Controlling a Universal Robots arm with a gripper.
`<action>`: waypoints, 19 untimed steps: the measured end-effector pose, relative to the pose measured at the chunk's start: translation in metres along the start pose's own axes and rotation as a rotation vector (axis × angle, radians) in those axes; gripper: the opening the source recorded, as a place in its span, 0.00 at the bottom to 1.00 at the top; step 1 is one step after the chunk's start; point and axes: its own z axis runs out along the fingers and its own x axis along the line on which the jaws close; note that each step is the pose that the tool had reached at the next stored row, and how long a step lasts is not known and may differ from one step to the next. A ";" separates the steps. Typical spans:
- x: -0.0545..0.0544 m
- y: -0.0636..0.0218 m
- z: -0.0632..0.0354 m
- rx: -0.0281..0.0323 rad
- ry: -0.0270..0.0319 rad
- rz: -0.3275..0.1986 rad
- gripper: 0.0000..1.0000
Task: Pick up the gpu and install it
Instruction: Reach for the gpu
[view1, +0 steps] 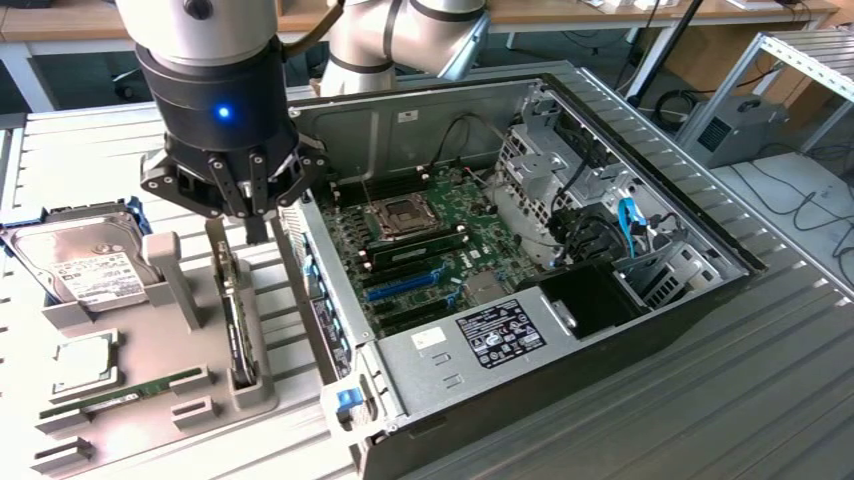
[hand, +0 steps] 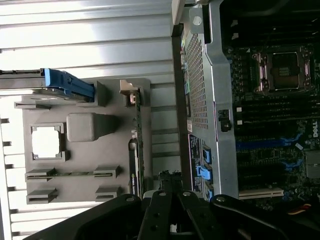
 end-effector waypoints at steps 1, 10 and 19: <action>0.000 -0.0003 0.0001 0.0000 0.0000 0.000 0.11; 0.000 -0.0034 0.0008 0.0000 0.0000 0.000 0.11; 0.000 -0.0081 0.0014 0.0000 0.0000 0.000 0.11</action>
